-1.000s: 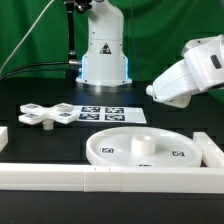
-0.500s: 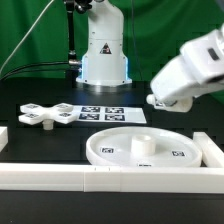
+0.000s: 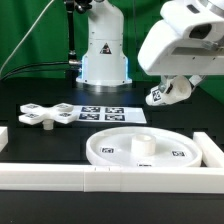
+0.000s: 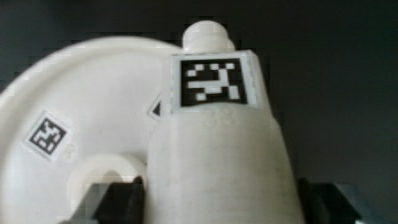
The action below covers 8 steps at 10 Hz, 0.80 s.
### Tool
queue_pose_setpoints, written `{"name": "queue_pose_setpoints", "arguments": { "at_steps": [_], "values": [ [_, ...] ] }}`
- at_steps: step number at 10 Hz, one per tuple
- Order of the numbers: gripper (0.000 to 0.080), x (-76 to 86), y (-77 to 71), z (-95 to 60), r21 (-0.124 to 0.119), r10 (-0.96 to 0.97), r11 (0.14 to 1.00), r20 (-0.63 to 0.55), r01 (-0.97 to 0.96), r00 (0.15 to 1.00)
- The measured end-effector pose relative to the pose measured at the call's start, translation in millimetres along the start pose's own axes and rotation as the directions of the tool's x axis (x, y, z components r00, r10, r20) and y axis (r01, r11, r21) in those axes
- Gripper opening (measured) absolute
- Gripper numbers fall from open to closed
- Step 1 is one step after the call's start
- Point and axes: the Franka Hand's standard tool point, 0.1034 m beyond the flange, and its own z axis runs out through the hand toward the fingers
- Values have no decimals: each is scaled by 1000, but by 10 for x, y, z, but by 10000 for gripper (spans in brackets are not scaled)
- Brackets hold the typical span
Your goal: Assemble round table
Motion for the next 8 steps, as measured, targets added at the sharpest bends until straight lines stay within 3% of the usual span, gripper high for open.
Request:
{"name": "queue_pose_setpoints", "arguments": {
  "at_steps": [2,3,4,5,8],
  "values": [
    [409,62,31,-26,-2,11,1000,-144,-11,990],
    [409,-21,57,-21,51,83,996,-147,-76,986],
    [409,-9,125,-79,65,104,993,-186,-94,977],
    [409,2,175,-142,60,115,993,-270,-102,956],
    [409,64,169,-130,48,107,994,-470,-96,876]
  ]
}}
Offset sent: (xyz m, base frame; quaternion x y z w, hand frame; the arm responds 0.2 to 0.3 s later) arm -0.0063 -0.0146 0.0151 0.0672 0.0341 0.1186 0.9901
